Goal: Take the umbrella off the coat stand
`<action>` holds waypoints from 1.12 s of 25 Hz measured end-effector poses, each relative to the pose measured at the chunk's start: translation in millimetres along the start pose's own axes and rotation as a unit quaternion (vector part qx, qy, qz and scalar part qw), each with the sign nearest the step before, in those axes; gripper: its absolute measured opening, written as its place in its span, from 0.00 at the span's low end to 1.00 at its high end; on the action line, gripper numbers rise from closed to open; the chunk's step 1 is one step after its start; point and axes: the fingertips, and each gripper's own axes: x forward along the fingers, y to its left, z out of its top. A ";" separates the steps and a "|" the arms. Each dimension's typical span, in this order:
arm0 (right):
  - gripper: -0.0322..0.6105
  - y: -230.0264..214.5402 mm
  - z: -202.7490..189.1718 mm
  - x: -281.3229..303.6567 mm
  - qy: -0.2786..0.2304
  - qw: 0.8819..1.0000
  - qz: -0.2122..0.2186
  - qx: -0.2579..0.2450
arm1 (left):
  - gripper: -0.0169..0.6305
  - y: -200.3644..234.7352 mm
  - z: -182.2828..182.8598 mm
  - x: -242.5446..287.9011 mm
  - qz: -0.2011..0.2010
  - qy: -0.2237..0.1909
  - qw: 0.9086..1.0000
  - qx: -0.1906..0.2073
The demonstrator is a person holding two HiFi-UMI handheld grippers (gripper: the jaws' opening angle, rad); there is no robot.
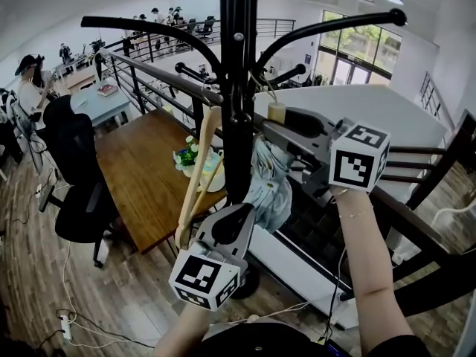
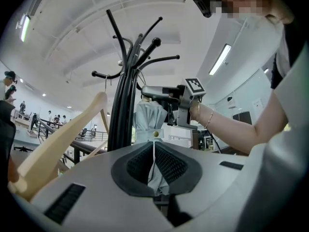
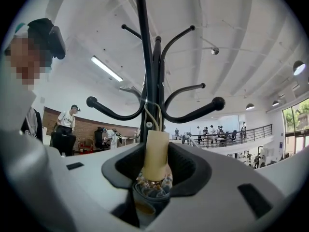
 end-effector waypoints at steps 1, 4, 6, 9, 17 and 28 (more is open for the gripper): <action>0.30 1.3 1.3 -1.5 -0.002 1.000 -0.002 0.002 | 0.05 -1.7 4.1 0.4 -0.004 -0.001 1.000 0.003; 0.30 5.8 3.9 -4.1 -0.003 1.000 -0.005 -0.006 | 0.05 -3.1 15.2 0.7 -0.010 -0.008 1.000 0.014; 0.30 6.8 6.3 -7.1 -0.005 1.000 -0.011 -0.018 | 0.05 -0.7 22.0 0.5 -0.005 -0.019 1.000 0.018; 0.29 4.1 13.5 -14.2 -0.019 0.999 -0.027 -0.029 | 0.05 1.4 30.6 2.5 -0.001 -0.033 0.999 0.022; 0.29 0.6 45.0 -30.5 -0.046 0.998 -0.031 -0.030 | 0.05 -7.3 60.8 19.2 -0.025 -0.059 0.997 0.035; 0.29 0.4 71.2 -48.5 -0.067 0.994 -0.067 -0.062 | 0.05 -12.5 86.5 29.4 -0.057 -0.085 0.993 0.051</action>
